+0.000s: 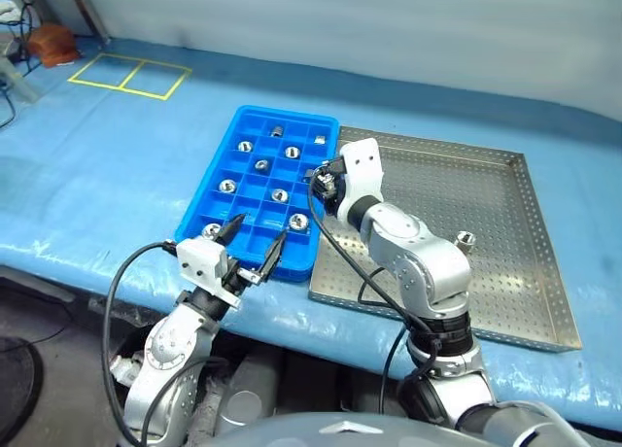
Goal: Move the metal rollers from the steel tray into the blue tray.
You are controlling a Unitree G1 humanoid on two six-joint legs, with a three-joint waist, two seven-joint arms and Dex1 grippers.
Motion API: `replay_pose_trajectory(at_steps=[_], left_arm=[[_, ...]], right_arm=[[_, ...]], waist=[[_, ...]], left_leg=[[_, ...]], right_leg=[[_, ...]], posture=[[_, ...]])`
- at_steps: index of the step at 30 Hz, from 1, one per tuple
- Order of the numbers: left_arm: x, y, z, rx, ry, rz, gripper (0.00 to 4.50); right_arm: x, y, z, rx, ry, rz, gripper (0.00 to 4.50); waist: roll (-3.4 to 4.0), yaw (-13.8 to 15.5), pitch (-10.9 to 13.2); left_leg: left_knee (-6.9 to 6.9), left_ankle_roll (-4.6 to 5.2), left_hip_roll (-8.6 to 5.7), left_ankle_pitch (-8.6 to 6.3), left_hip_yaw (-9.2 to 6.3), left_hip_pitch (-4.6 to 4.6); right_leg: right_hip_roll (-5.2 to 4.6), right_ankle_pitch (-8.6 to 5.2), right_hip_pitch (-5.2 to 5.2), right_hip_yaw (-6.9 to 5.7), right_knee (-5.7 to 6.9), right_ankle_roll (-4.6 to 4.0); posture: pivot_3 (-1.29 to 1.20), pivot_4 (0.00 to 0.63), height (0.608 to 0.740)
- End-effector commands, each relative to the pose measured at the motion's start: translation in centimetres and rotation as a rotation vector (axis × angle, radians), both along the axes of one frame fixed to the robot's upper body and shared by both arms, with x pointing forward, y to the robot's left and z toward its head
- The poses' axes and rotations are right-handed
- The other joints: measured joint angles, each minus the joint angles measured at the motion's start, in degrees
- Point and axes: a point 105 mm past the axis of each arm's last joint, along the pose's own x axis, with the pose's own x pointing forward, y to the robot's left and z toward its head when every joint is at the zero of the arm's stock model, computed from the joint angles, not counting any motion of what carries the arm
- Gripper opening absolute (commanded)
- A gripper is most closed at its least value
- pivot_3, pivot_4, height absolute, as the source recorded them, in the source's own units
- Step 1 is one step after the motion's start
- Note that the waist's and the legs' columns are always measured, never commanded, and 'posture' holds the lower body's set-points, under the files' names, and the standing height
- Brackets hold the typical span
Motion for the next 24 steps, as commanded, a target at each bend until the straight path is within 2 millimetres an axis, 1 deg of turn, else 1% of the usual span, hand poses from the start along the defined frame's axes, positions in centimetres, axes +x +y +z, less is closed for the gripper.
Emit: replay_pose_trajectory(at_steps=[1,2,6,12,15,18,20,24], left_arm=[[-1.0,0.1,1.6,0.018,-0.042,0.042,4.3],[-1.2,0.2,1.6,0.019,-0.037,0.056,4.3],[-1.6,0.4,1.5,0.027,-0.016,0.083,4.3],[-1.7,0.1,1.4,0.023,-0.003,0.074,4.3],[-1.8,0.1,1.2,0.034,0.009,0.067,4.3],[-1.8,0.0,0.8,0.036,0.019,0.05,4.3],[-1.8,-0.2,0.7,0.038,0.022,0.033,4.3],[-1.6,-0.4,0.4,0.037,0.024,0.013,4.3]], right_arm=[[-0.4,1.4,0.5,0.018,-0.03,0.077,1.87],[-0.6,1.6,0.0,0.015,-0.015,0.093,1.87],[-1.8,2.6,-1.8,-0.008,0.041,0.163,1.87],[-2.9,2.8,-3.0,-0.024,0.086,0.205,1.87],[-3.5,2.3,-3.5,-0.03,0.107,0.199,1.87],[-3.9,1.5,-3.9,-0.034,0.125,0.182,1.87],[-4.0,1.0,-4.0,-0.039,0.133,0.169,1.87],[-4.3,0.1,-4.2,-0.05,0.145,0.143,1.87]], waist=[[0.0,1.4,0.0],[0.0,2.1,0.0],[0.0,5.3,0.0],[-0.03,10.4,0.0],[-0.05,12.5,0.0],[-0.09,14.1,-0.1],[-0.12,14.7,-0.1],[-0.13,15.7,-0.1]], left_leg=[[0.0,-0.1,0.01,-0.06,0.01,0.0],[0.01,-0.23,0.03,-0.13,0.02,0.0],[0.0,-0.26,0.04,-0.15,0.03,-0.02],[0.01,-0.3,0.06,-0.18,0.18,-0.15],[0.01,-0.33,0.07,-0.19,0.31,-0.27],[0.04,-0.33,0.06,-0.19,0.31,-0.57],[0.05,-0.34,0.05,-0.18,0.34,-0.76],[0.05,-0.34,-0.04,-0.19,0.39,-0.79]], right_leg=[[0.0,0.0,-0.01,0.0,0.0,0.0],[0.02,0.0,-0.02,-0.01,0.01,0.0],[0.01,-0.01,-0.04,-0.03,0.0,0.01],[0.0,-0.02,-0.15,-0.07,-0.02,0.02],[-0.02,-0.02,-0.22,-0.13,-0.05,0.02],[-0.02,-0.02,-0.49,-0.18,-0.06,0.03],[0.0,-0.01,-0.67,-0.19,-0.04,0.04],[0.06,-0.01,-0.71,-0.19,-0.04,0.04]], posture=[[0.5,0.15,0.74],[0.51,0.15,0.74],[0.53,0.15,0.74],[0.53,0.15,0.74],[0.53,0.15,0.74],[0.51,0.15,0.74],[0.51,0.15,0.74],[0.48,0.15,0.74]])
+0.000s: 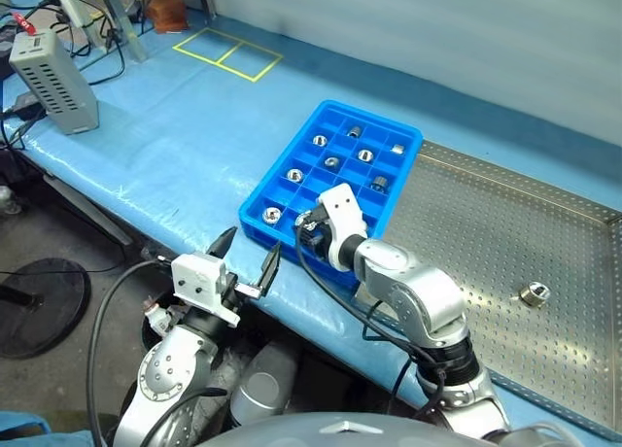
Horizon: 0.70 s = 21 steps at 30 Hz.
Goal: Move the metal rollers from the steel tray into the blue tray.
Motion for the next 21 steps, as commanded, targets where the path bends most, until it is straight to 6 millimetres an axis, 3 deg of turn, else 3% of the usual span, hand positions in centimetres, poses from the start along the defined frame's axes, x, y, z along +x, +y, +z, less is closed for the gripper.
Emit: replay_pose_trajectory(at_steps=[1,5,13,16,21], left_arm=[[0.0,-0.4,0.7,-0.019,-0.031,-0.032,4.3],[0.3,-0.5,0.5,-0.015,-0.03,-0.052,4.3],[0.7,-0.7,0.3,-0.017,-0.023,-0.094,4.3],[1.0,-0.7,0.4,-0.011,-0.033,-0.11,4.3],[2.6,-0.9,0.9,0.049,-0.068,-0.136,4.3]], right_arm=[[-0.5,-0.4,0.8,0.019,-0.018,-0.002,1.87],[-1.0,-0.7,0.6,0.011,0.006,0.003,1.87],[-1.1,-0.6,1.6,0.071,-0.019,0.0,4.47],[-1.1,-0.7,2.8,0.107,-0.076,-0.004,4.47],[-0.6,-2.7,4.7,0.118,-0.238,-0.132,4.47]], waist=[[0.0,0.2,0.0],[-0.02,0.4,0.0],[-0.05,0.0,-0.1],[-0.05,-0.4,-0.1],[-0.03,-1.5,-0.2]], left_leg=[[0.0,0.0,0.0,0.0,0.01,0.0],[0.05,-0.04,0.01,0.0,0.01,0.0],[0.06,-0.1,0.03,-0.04,0.07,0.01],[0.1,-0.12,0.12,-0.05,0.06,0.01],[0.4,-0.14,0.2,-0.06,-0.01,0.02]], right_leg=[[0.02,0.0,0.0,0.0,0.0,0.0],[0.06,0.0,0.01,-0.04,0.02,0.0],[0.14,0.0,0.0,-0.04,0.02,-0.01],[0.25,0.0,0.0,-0.05,0.03,-0.02],[0.26,0.01,0.19,-0.23,0.06,0.0]], posture=[[0.48,0.15,0.74],[0.47,0.15,0.74],[0.43,0.15,0.74],[0.41,0.15,0.74],[0.32,0.15,0.74]])
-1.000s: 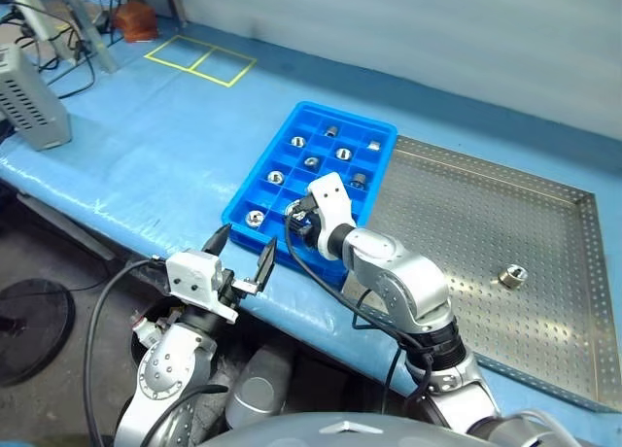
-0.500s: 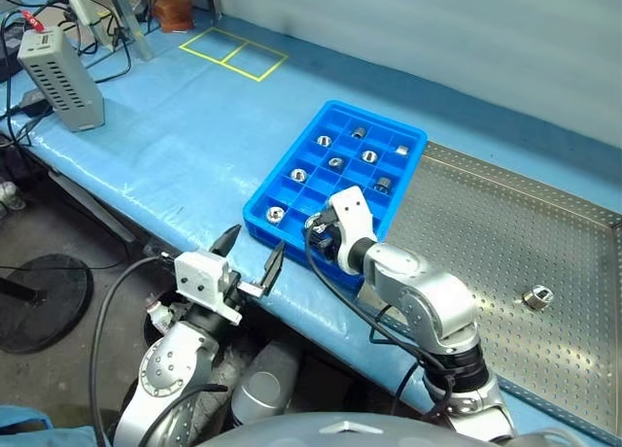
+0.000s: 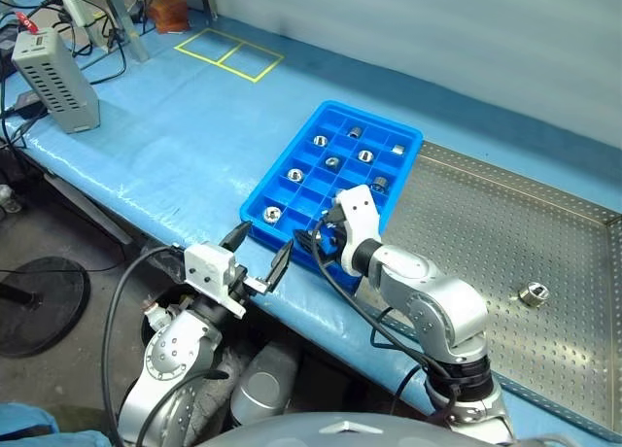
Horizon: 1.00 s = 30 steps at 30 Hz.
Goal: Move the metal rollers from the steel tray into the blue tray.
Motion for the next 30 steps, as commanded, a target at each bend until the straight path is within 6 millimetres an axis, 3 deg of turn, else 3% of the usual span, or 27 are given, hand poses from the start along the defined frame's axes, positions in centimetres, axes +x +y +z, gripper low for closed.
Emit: replay_pose_trajectory(at_steps=[1,9,22,25,30], left_arm=[[1.1,-0.4,0.8,0.047,-0.045,-0.015,4.3],[4.3,-3.3,2.7,0.097,-0.087,-0.106,4.3],[8.1,-8.0,4.4,0.186,-0.025,-0.253,4.3],[9.1,-9.4,4.5,0.188,0.0,-0.279,4.3],[10.1,-12.1,3.7,0.203,0.056,-0.383,4.3]], right_arm=[[-0.1,-1.6,2.2,0.021,-0.155,-0.087,4.47],[-1.3,-4.8,2.4,0.014,-0.216,-0.265,4.47],[-3.5,-8.9,1.8,-0.011,-0.202,-0.48,4.47],[-3.9,-9.3,1.7,-0.017,-0.196,-0.506,4.47],[-4.5,-9.6,1.6,-0.018,-0.193,-0.542,4.47]], waist=[[0.01,-0.8,0.0],[0.08,-6.8,-0.2],[0.06,-21.0,-0.1],[0.04,-22.7,-0.1],[0.04,-24.1,-0.1]], left_leg=[[0.04,0.0,0.03,0.0,0.04,0.01],[0.29,-0.01,0.31,0.01,0.21,0.24],[0.44,0.32,0.5,0.22,0.07,0.54],[0.42,0.31,0.71,0.19,0.06,1.02],[0.42,0.31,0.73,0.19,-0.02,1.09]], right_leg=[[0.0,0.0,0.02,-0.01,-0.01,0.0],[0.04,0.14,0.29,-0.12,0.01,0.04],[0.23,0.26,0.91,0.05,0.11,-0.07],[0.22,0.25,1.33,0.09,0.09,-0.08],[0.21,0.25,1.3,0.26,0.14,-0.07]], posture=[[0.3,0.15,0.74],[0.15,0.15,0.74],[0.03,0.15,0.74],[0.01,0.15,0.74],[-0.03,0.15,0.74]])
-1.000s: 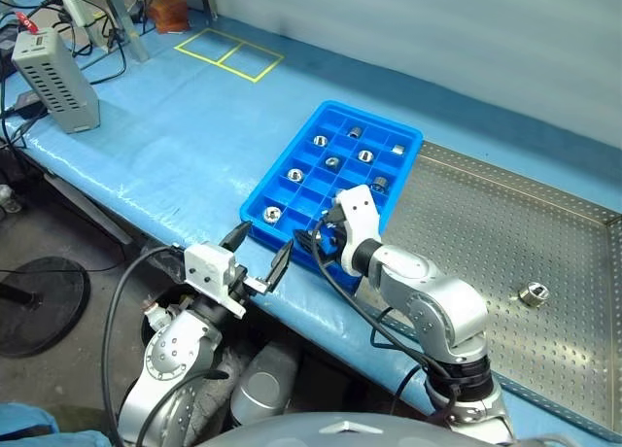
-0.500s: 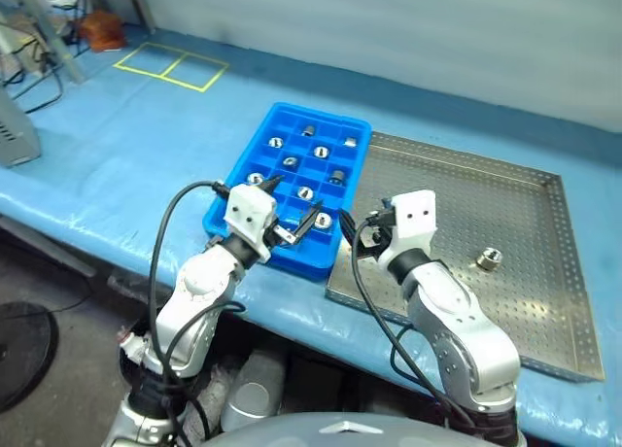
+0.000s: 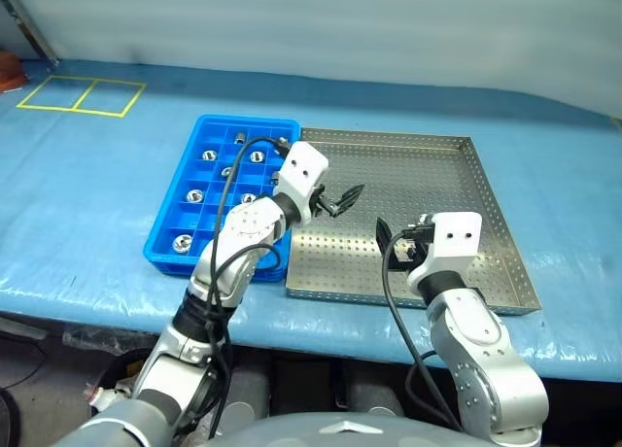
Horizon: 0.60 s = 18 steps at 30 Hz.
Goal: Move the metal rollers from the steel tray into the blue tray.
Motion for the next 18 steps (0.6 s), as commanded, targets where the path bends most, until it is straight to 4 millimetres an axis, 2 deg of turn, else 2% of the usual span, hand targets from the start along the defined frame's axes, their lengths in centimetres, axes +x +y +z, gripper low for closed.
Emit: replay_pose_trajectory(at_steps=[1,9,12,18], left_arm=[[0.3,-2.2,0.1,0.003,0.028,-0.088,4.3],[1.9,-5.8,-0.9,0.105,0.055,-0.223,4.3],[2.9,-7.0,-1.1,0.123,0.024,-0.22,4.3],[3.5,-8.5,-2.6,0.162,0.03,-0.227,4.3]], right_arm=[[-0.7,-0.2,1.7,0.006,-0.074,-0.029,4.47],[-1.3,-0.3,1.4,0.013,-0.067,-0.078,4.47],[-1.6,-0.6,1.4,0.003,-0.074,-0.119,4.47],[-2.6,-1.4,0.7,0.001,-0.053,-0.211,4.47]], waist=[[0.0,-0.2,0.0],[-0.03,-1.6,0.0],[-0.03,-2.2,0.0],[-0.03,-3.6,0.0]], left_leg=[[0.0,0.01,-0.01,-0.01,0.01,0.0],[0.0,0.08,-0.04,-0.04,0.07,-0.05],[-0.01,0.1,-0.03,-0.05,0.13,-0.05],[-0.07,0.19,-0.01,-0.14,0.26,-0.08]], right_leg=[[0.0,0.0,-0.01,0.02,0.0,0.0],[0.0,0.0,-0.07,0.13,-0.03,0.01],[-0.01,0.01,-0.1,0.18,-0.03,0.02],[-0.03,0.01,-0.17,0.27,-0.08,0.02]], posture=[[-0.04,0.15,0.74],[-0.12,0.15,0.74],[-0.14,0.15,0.74],[-0.22,0.15,0.74]])
